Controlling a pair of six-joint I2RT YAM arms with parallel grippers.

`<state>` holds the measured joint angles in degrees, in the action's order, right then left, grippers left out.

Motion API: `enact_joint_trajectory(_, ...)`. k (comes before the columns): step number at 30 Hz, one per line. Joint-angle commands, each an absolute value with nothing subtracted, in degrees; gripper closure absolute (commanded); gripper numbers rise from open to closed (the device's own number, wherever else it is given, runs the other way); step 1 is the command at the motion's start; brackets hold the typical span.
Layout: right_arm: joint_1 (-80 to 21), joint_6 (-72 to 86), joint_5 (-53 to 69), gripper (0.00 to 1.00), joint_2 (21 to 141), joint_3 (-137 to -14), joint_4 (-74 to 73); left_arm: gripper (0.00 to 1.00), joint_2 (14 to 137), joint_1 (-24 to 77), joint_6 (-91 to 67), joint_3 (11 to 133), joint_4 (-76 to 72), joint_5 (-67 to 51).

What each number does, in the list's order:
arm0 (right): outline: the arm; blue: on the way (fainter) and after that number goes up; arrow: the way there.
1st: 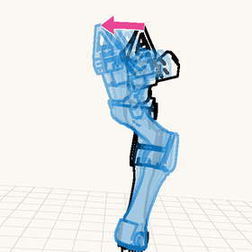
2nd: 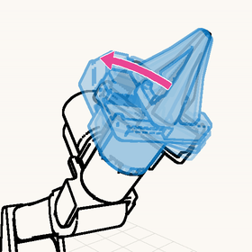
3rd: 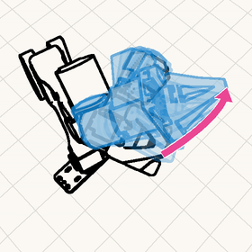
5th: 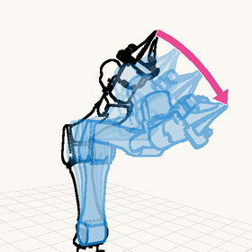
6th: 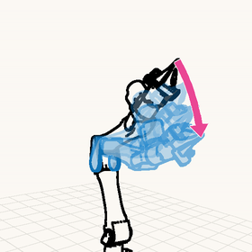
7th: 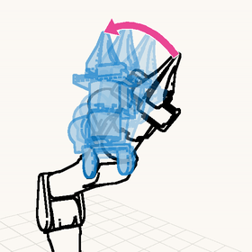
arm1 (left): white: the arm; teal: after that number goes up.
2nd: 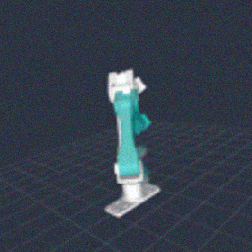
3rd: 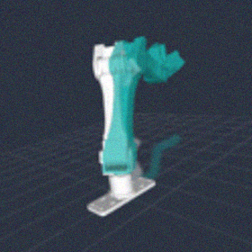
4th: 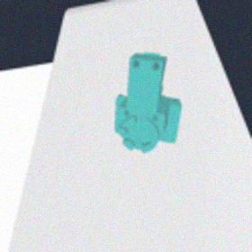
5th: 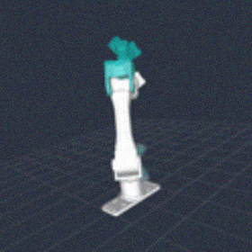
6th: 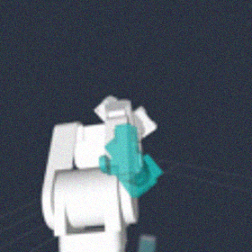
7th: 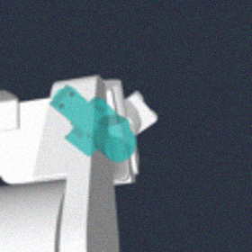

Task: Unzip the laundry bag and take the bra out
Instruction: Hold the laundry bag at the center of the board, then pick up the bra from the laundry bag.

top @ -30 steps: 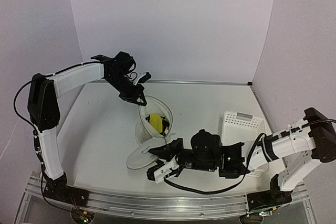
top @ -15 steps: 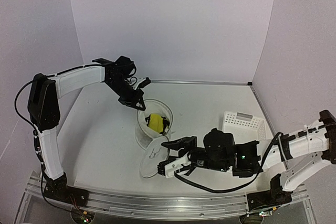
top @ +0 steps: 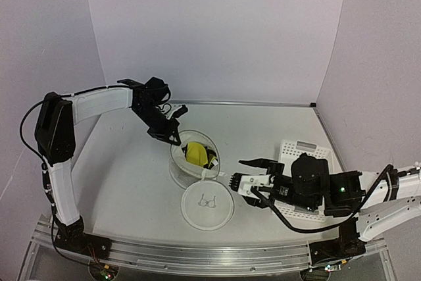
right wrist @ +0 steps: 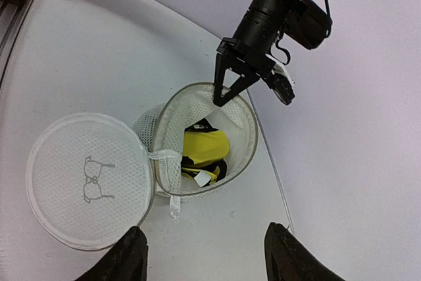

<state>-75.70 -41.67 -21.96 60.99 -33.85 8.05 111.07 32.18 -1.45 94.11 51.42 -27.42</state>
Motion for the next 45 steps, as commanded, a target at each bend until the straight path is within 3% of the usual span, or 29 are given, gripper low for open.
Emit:
enact_joint_trajectory(1,-74.14,-29.34,-25.39,0.35,58.54,-36.08,2.41,1.00,107.72,31.82,-2.12,93.61,49.28,-28.40)
enact_joint_trajectory(8,-71.31,-11.14,-25.35,0.24,64.85,-48.17,-8.09,1.00,105.66,32.19,-4.59,92.13,47.86,-28.80)
enact_joint_trajectory(16,-67.57,6.09,-14.20,0.44,79.01,-65.82,-19.32,1.00,101.74,34.67,-7.88,85.72,45.22,-28.35)
enact_joint_trajectory(23,-65.28,19.18,-2.65,0.48,90.04,-76.88,-23.50,1.00,98.19,35.05,-13.33,78.11,40.37,-27.57)
enact_joint_trajectory(34,-59.45,39.17,7.73,0.51,96.89,-78.15,-24.34,1.00,99.61,35.07,-18.68,71.19,33.59,-26.33)
enact_joint_trajectory(45,-56.81,46.85,6.40,0.42,100.71,-77.09,-24.39,1.00,102.57,35.00,-19.89,71.52,31.58,-25.01)
